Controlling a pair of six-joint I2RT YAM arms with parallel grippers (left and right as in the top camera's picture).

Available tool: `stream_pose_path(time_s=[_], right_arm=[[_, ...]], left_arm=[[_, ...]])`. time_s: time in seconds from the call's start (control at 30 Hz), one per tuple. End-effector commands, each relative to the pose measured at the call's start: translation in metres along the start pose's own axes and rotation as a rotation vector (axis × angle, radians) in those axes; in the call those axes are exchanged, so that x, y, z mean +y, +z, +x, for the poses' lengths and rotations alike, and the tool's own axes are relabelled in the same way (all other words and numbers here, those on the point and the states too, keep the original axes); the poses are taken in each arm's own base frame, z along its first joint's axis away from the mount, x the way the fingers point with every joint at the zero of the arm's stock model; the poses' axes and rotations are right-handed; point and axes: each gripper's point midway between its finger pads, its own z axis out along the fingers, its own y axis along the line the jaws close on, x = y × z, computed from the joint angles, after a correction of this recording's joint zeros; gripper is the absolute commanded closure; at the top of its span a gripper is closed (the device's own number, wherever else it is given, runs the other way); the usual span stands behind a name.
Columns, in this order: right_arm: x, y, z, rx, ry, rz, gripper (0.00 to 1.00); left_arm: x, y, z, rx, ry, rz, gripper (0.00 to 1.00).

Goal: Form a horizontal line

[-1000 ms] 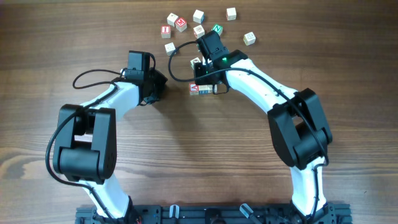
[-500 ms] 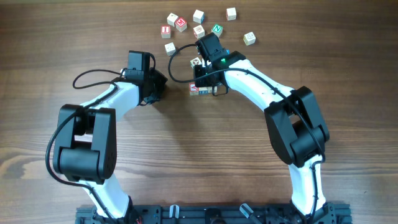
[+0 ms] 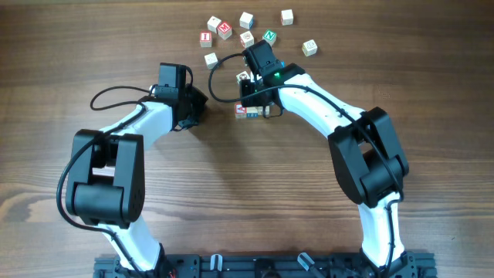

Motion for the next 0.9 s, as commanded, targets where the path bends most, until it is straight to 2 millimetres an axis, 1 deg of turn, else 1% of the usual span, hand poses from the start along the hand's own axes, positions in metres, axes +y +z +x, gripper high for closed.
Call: stream_pose_path(time_s=[0.0,0.17,0.3,0.73,0.87], right_arm=[[-0.012,-0.008,-0.017,-0.046,-0.010,0.067,0.96],[-0.028,-0.009,-0.011,-0.008,0.014,0.103,0.95],[-0.035,-0.010,-0.012,-0.004,0.027,0.106,0.95],[-0.036,-0.010,-0.005,0.022,0.028,0.111,0.95],[-0.029,-0.010,-0.004,0.034,0.029,0.069,0.95]], left_arm=[[0.102,0.031,0.026,0.030,-0.028,-0.313,0.95],[0.102,0.031,0.026,0.030,-0.028,-0.313,0.95],[0.102,0.031,0.026,0.030,-0.028,-0.313,0.95],[0.102,0.031,0.026,0.030,-0.028,-0.312,0.95],[0.102,0.031,0.026,0.030,-0.028,-0.312,0.95]])
